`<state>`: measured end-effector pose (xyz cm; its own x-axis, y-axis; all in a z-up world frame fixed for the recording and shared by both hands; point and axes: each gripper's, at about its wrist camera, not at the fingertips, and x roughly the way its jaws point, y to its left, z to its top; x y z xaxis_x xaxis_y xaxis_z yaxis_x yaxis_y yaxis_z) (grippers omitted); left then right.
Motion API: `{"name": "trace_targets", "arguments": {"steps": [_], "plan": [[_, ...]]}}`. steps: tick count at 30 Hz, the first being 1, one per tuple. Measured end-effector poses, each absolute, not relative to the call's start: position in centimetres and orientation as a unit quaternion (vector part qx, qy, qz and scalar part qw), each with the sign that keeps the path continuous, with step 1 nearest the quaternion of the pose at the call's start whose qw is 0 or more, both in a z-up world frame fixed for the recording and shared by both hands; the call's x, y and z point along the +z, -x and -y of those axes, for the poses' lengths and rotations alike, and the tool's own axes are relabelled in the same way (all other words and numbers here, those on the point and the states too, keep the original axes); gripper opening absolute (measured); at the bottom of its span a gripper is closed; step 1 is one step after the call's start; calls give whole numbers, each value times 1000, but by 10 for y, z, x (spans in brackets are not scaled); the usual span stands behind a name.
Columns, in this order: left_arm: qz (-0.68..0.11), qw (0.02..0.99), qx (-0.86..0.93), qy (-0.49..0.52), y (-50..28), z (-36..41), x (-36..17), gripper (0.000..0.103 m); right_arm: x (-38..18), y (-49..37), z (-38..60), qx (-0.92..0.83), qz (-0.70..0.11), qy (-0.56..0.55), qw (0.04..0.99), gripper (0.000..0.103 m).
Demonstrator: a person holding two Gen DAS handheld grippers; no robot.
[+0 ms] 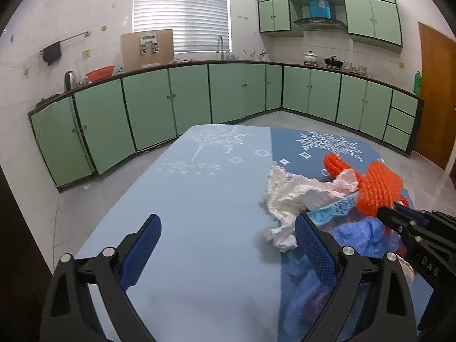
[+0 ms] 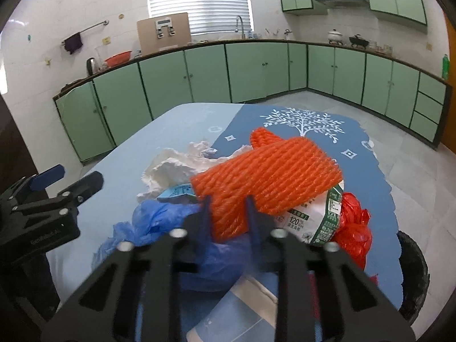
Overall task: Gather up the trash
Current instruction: 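Grasp the orange foam net with the right tool while the left tool reaches the blue plastic bag, then close the left tool on the blue plastic bag while the right tool lifts the net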
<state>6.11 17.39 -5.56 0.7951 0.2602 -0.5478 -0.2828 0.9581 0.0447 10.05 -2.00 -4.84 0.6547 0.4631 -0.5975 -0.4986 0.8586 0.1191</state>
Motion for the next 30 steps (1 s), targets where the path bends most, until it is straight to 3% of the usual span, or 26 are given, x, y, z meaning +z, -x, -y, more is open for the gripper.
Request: {"name": "trace_targets", "arguments": {"steps": [13,17,23,28,30], "plan": [[-293,952,92,17,-60,-135,-54,93,-27,-82,52,238,-274,42,931,9],[-303,951,66,19,-64,-121,-58,85,-29,-78,63,231,-276,40,932,9],[-325,945,24,23,-74,-104,-69,65,-29,-78,80,215,-276,34,936,9],[-330,944,-4,12,-80,-90,-74,24,-30,-75,91,205,-276,27,939,9],[-326,945,-6,6,-80,-87,-73,17,-30,-74,94,203,-276,25,939,9]]}}
